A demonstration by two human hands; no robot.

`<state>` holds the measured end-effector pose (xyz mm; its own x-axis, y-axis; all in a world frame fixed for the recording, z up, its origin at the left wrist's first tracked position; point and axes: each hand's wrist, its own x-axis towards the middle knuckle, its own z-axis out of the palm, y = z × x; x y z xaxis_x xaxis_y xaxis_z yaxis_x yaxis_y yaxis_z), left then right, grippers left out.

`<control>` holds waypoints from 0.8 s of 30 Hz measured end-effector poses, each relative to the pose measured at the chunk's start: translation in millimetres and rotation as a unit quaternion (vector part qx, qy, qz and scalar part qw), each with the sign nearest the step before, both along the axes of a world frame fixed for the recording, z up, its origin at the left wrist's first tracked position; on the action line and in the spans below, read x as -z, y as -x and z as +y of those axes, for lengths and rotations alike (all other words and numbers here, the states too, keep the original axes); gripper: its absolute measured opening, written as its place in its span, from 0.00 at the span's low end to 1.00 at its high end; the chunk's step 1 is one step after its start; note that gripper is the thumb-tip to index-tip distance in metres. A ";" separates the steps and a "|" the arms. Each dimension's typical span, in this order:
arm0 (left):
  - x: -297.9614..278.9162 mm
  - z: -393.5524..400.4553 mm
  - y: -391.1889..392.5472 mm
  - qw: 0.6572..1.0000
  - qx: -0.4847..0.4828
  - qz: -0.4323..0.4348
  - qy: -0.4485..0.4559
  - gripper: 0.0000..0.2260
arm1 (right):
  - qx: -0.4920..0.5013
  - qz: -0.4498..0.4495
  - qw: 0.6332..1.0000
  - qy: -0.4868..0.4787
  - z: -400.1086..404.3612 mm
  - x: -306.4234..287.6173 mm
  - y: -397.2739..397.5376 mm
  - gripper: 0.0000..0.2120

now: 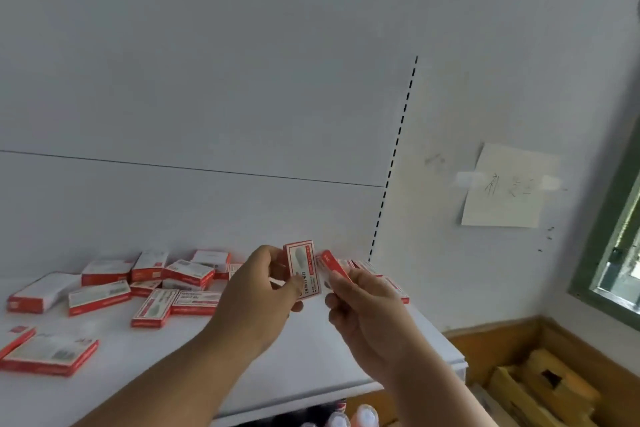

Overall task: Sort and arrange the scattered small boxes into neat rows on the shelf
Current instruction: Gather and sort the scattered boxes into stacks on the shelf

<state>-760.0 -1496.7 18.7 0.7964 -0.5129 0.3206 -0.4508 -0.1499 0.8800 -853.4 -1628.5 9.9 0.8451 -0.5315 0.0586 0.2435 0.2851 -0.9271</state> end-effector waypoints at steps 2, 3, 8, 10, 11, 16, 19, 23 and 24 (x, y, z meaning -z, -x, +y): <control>2.5 -16.9 3.2 1.000 -0.001 0.015 -0.010 0.06 | 0.054 0.049 0.994 0.080 -19.3 2.9 4.5 0.09; 3.6 -24.5 2.8 0.999 0.000 0.028 -0.015 0.06 | 0.090 0.066 0.988 0.107 -28.8 3.7 4.7 0.08; 3.3 -68.5 -16.8 0.995 0.013 0.101 -0.006 0.06 | 0.150 0.106 0.972 0.149 -75.3 3.4 -9.7 0.15; 1.3 -91.8 -26.5 0.993 0.029 0.113 -0.020 0.05 | 0.159 0.120 0.970 0.143 -95.9 1.9 -16.6 0.09; 0.5 -103.3 -31.0 0.993 0.035 0.112 -0.027 0.04 | 0.158 0.127 0.968 0.148 -107.2 1.3 -19.5 0.08; 4.1 -155.6 -47.6 0.990 0.018 0.103 -0.099 0.05 | 0.208 0.195 0.915 0.286 -165.1 -4.3 -34.6 0.09; 6.5 -176.9 -60.2 0.983 -0.015 0.068 -0.167 0.07 | 0.184 0.259 0.866 0.385 -192.7 -6.8 -51.0 0.07; 12.3 -194.9 -75.9 0.971 -0.050 0.049 -0.227 0.08 | 0.150 0.297 0.808 0.486 -209.6 -2.8 -73.0 0.05; 14.5 -197.6 -77.0 0.968 -0.052 0.052 -0.240 0.08 | 0.137 0.302 0.792 0.512 -212.3 -1.1 -77.1 0.05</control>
<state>-683.0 -1694.3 4.1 0.8669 -0.4981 -0.0198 -0.3238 -0.5927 0.7375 -776.3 -1840.8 11.0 0.7442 -0.6352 0.2068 -0.4108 -0.6793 -0.6081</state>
